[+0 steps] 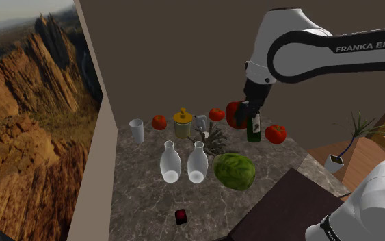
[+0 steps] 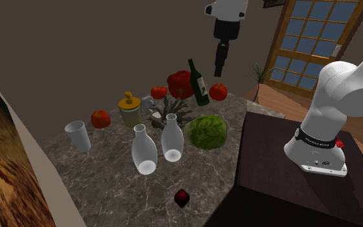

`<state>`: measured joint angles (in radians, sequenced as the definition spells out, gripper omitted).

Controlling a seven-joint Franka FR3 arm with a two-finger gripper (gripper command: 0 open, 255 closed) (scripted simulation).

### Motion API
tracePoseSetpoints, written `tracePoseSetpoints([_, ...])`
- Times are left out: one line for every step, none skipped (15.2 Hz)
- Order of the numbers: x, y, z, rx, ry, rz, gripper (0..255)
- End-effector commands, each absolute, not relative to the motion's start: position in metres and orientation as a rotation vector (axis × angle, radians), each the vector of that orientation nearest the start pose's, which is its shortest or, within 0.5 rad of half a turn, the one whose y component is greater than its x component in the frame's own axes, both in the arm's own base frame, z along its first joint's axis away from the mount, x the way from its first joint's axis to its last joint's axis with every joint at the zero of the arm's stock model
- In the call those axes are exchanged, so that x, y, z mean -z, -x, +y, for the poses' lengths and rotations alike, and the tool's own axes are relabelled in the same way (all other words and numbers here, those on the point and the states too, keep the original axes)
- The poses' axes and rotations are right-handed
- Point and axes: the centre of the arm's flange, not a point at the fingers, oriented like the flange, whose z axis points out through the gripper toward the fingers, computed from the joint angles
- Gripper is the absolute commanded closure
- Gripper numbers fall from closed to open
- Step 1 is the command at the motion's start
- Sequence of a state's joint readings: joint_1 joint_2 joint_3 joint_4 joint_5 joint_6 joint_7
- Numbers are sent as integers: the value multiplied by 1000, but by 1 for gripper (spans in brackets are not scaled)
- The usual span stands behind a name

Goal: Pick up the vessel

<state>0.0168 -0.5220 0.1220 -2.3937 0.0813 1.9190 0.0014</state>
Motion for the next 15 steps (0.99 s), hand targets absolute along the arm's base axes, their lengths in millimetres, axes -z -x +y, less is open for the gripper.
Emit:
tracePoseSetpoints([-490,-409,73,64,3122,-147,0])
tracePoseSetpoints([-480,-418,77,61,3124,-145,0])
tracePoseSetpoints([-470,-426,81,58,3127,-143,0])
tracePoseSetpoints([-460,-434,85,55,3129,-141,0])
tracePoseSetpoints([-450,-442,90,51,3131,-139,0])
tracePoseSetpoints([-440,-451,94,48,3133,-137,0])
tracePoseSetpoints([-431,-459,98,45,3135,-135,0])
tracePoseSetpoints([-421,-467,102,41,3137,-133,0])
tracePoseSetpoints([-411,-475,105,38,3140,-131,0])
tracePoseSetpoints([-401,-483,109,35,3142,-129,0])
tracePoseSetpoints([-391,-492,113,31,3144,-128,0])
tracePoseSetpoints([-381,-500,117,28,3146,-126,0])
tracePoseSetpoints([-371,-508,121,25,3148,-124,0])
tracePoseSetpoints([-361,-516,125,21,3150,-122,0])
tracePoseSetpoints([-350,-524,128,18,3152,-120,0])
